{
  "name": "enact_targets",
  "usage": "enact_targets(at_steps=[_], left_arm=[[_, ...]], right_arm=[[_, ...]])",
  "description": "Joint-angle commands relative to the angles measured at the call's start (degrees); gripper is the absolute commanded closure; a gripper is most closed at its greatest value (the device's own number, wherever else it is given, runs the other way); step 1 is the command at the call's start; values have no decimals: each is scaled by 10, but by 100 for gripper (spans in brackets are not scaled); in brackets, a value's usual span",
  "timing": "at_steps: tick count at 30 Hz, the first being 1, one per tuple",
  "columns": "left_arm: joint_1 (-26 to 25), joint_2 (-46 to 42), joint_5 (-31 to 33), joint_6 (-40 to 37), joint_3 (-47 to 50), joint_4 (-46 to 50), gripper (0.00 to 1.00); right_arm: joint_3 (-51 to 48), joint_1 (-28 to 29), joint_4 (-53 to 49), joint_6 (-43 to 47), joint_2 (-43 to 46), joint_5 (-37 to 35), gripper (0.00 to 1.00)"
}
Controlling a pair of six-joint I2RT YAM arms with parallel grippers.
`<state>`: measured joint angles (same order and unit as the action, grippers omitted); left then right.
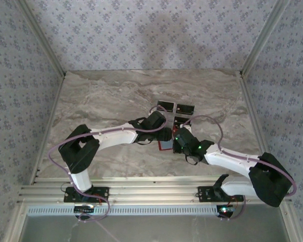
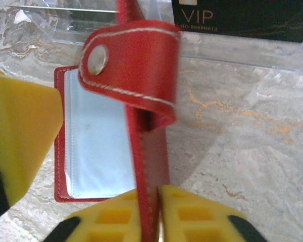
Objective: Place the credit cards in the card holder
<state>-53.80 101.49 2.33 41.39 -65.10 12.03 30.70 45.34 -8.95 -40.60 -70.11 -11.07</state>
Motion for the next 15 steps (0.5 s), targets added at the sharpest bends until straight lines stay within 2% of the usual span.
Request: enact_targets(at_steps=[1, 2, 8, 15], left_arm=[[-5, -1, 0, 0, -17, 11, 23], [-5, -5, 5, 0, -16, 16, 23], [8, -69, 48, 4, 27, 33, 21], [48, -171, 73, 12, 128, 43, 20]], right_arm=[[6, -3, -2, 6, -1, 3, 96], [5, -3, -3, 6, 1, 7, 100], [-12, 4, 1, -20, 28, 52, 100], [-36, 36, 87, -86, 35, 112, 100]])
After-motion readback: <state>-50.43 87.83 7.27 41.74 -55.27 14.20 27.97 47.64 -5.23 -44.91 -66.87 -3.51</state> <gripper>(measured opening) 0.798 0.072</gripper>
